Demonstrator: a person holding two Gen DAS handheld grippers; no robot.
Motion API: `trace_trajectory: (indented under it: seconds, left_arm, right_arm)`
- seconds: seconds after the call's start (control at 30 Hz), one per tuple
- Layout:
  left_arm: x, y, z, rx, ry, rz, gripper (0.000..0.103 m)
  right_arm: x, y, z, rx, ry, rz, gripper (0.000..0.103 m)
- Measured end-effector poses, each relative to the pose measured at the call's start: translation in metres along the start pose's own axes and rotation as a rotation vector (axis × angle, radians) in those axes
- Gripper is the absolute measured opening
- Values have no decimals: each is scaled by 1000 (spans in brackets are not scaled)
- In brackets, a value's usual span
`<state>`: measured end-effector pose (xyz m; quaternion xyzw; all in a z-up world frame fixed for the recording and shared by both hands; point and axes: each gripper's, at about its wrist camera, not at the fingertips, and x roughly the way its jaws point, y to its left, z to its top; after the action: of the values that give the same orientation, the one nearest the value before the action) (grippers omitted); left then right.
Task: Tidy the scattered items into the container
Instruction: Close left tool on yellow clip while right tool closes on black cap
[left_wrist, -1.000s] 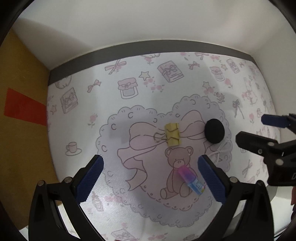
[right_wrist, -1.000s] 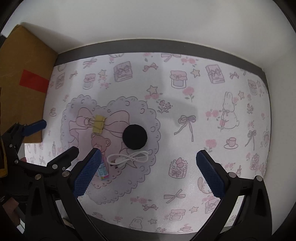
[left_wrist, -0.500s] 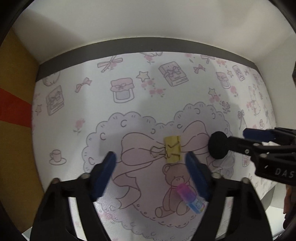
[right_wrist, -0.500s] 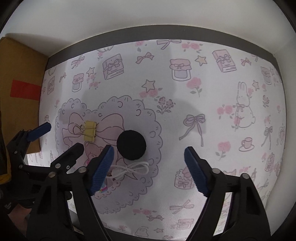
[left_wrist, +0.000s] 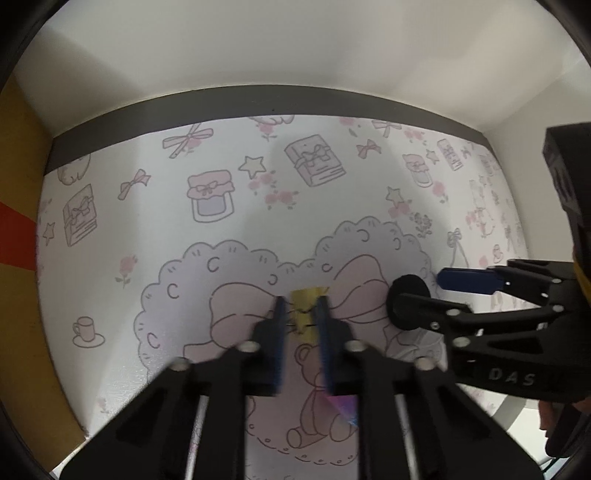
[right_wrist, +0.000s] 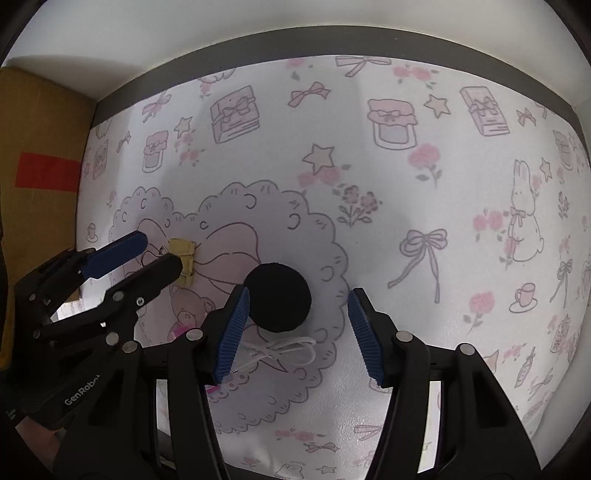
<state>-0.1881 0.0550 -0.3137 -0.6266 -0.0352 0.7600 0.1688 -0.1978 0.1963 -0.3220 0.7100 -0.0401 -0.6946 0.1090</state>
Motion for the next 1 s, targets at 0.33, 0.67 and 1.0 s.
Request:
trace_trajectory:
  seconds: [0.33,0.67,1.0]
  left_arm:
    - [0,-1,1,-21,9,-33,5]
    - [-18,3,-1,-35,-3,-29,1]
    - [-45,-4,-4,-31,-38,-28,1]
  right_arm:
    - [1,12,3,-45,-15,-49,30]
    - [-11,13,5,-26,-49,-23,17]
    - [-35,12,0,-23,-97,-7,9]
